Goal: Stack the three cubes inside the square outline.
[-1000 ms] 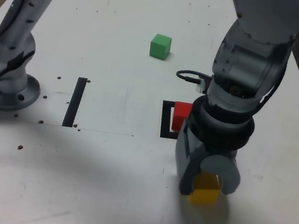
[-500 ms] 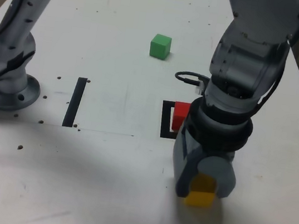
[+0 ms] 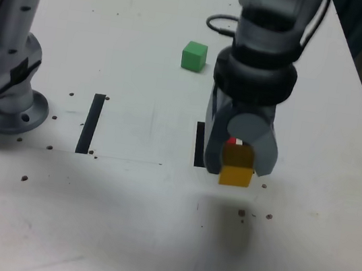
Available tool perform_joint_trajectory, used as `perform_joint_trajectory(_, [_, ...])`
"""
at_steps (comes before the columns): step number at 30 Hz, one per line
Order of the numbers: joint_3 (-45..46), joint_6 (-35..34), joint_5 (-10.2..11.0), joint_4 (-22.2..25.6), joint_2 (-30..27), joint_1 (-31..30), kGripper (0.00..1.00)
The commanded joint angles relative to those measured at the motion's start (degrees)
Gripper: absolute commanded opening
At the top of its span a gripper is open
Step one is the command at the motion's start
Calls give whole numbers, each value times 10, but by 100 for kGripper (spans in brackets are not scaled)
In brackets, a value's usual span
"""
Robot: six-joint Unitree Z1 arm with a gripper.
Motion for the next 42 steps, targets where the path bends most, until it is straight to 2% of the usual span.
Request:
perform_joint_trajectory(1, [7, 23, 8, 16, -15, 25, 24])
perform_joint_trajectory(14, [10, 111, 31, 38, -19, 136, 24])
perform_joint_trajectory(19, [18, 112, 38, 35, -17, 141, 24])
perform_joint_trajectory(27, [55, 109, 43, 0, -5, 145, 24])
perform_joint_trajectory(36, [62, 110, 30, -8, -1, 147, 24])
perform_joint_trajectory(42, [61, 112, 28, -12, -4, 147, 25])
